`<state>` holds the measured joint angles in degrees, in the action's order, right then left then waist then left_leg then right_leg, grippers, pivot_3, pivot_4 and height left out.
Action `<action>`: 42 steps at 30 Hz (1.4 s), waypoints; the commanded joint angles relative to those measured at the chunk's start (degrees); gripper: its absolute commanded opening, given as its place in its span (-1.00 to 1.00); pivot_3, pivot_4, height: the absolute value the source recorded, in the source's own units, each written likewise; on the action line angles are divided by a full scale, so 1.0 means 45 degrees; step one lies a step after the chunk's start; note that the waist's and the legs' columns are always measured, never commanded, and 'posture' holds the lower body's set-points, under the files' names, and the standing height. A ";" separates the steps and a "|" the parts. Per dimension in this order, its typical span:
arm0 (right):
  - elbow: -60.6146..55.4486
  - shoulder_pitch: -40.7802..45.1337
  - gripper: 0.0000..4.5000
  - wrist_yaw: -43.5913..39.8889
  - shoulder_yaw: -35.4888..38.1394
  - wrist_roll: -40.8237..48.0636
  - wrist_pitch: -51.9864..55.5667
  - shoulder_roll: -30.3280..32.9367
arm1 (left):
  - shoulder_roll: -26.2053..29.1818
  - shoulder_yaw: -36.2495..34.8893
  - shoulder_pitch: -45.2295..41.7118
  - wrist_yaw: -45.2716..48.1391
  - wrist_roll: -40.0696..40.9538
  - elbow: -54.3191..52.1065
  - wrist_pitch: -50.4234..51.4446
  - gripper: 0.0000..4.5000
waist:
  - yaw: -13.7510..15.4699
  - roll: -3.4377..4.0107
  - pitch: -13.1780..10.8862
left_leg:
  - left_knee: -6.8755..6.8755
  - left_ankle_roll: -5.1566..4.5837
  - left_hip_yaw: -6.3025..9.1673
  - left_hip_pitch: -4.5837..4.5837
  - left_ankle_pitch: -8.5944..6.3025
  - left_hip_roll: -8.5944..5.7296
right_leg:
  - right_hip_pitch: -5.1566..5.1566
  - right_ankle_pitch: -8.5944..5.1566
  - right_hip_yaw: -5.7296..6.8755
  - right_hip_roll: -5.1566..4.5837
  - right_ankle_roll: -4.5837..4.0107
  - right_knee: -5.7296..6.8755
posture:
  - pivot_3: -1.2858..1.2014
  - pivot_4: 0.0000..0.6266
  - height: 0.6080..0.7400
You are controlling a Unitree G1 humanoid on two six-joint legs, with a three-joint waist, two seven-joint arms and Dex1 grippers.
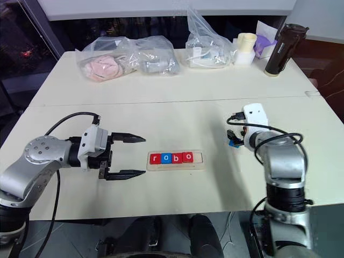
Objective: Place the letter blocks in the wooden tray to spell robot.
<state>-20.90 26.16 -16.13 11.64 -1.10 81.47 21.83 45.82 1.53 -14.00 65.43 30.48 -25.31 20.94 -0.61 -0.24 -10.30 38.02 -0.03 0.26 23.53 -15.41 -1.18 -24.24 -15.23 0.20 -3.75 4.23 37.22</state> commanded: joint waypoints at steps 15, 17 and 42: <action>-0.1193 0.0151 0.76 0.2728 0.1276 -0.0354 0.1617 -0.3491 | -0.0055 -0.0217 0.0049 -0.0149 -0.0015 -0.0238 -0.0188 1.00 | -0.0077 -0.0001 0.0005 | 0.0002 -0.0007 0.0000 -0.0019 0.0004 -0.0001 | 0.0014 0.0003 0.0004 0.0043 0.0007 0.0020 | 0.03 -0.52 1.00; -0.1011 0.0130 0.43 0.2747 0.1279 -0.0289 0.1437 -0.3497 | -0.0051 -0.0213 0.0034 -0.0181 -0.0024 -0.0226 -0.0187 1.00 | -0.0078 -0.0001 0.0005 | 0.0003 -0.0007 0.0000 -0.0025 0.0004 -0.0001 | 0.0021 0.0003 0.0004 0.0047 0.0008 0.0022 | 0.03 -0.52 1.00; -0.6151 -0.4691 -0.49 0.2022 0.0222 0.2514 0.2452 -0.2172 | -0.0231 -0.0005 0.0001 -0.0115 -0.0157 0.0017 -0.0376 1.00 | -0.0088 -0.0046 0.0030 | 0.0001 -0.0014 0.0013 -0.0177 -0.0001 0.0020 | 0.0194 -0.0036 0.0010 0.0061 -0.0015 -0.0025 | 0.03 -0.52 1.00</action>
<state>-49.49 4.29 -7.83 12.92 9.73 91.91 12.75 44.83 1.49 -13.59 64.73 29.93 -24.79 20.45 -1.00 -0.45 -10.17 38.03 -0.09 0.32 22.73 -15.41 -1.09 -23.37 -15.39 0.23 -3.48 4.16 37.11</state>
